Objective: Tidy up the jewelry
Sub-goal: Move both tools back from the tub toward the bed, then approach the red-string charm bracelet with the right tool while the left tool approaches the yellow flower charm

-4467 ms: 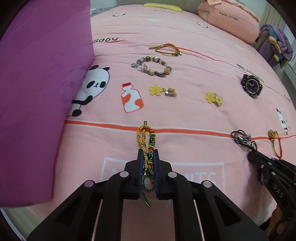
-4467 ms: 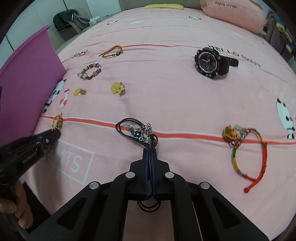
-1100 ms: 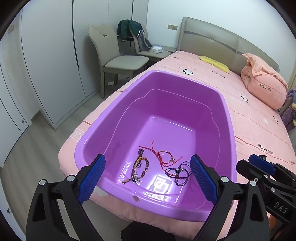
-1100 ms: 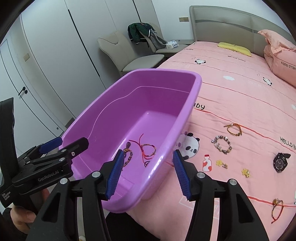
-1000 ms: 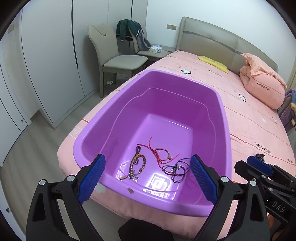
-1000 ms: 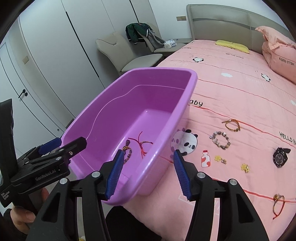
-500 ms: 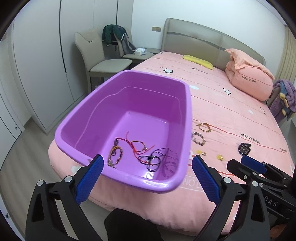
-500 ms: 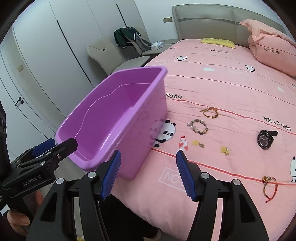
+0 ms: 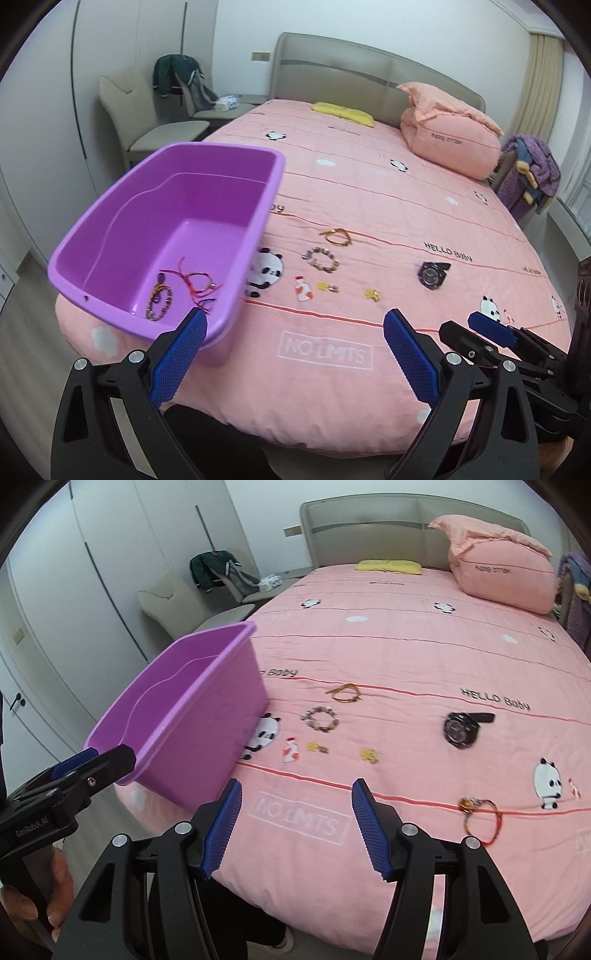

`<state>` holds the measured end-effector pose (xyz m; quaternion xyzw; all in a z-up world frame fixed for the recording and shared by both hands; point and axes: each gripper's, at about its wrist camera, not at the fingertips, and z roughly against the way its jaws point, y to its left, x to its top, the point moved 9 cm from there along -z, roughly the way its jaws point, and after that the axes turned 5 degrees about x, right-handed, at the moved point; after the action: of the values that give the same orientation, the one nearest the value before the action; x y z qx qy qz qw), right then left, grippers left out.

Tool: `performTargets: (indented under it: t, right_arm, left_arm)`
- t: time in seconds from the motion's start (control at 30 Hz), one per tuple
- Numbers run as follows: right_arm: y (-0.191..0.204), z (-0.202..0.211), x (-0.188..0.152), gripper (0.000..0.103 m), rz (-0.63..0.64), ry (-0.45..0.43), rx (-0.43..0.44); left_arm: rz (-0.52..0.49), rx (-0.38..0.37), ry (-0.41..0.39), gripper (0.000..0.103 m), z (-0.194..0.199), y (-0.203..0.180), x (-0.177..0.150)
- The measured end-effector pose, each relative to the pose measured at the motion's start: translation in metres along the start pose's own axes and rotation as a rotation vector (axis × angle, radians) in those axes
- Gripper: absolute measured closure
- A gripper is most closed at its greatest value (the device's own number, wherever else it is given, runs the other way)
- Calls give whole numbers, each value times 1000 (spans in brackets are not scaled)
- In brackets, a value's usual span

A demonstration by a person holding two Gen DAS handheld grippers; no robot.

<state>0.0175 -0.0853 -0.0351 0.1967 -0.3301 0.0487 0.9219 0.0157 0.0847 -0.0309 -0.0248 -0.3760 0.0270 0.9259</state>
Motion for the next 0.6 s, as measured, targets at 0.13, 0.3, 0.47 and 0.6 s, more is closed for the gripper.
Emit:
performTargets:
  t: [0.13, 0.3, 0.47, 0.6]
  right_arm:
    - [-31, 6, -12, 44, -34, 2, -44]
    - [-70, 12, -27, 44, -85, 6, -106]
    - [-104, 14, -41, 44, -127, 6, -164]
    - [-132, 6, -52, 44, -173, 24, -197]
  left_arm:
    - [-22, -14, 16, 8, -9, -22, -7]
    - [-48, -23, 35, 8, -26, -44, -17]
    - [-85, -30, 71, 8, -52, -62, -30]
    - [-89, -25, 100, 8, -76, -69, -35]
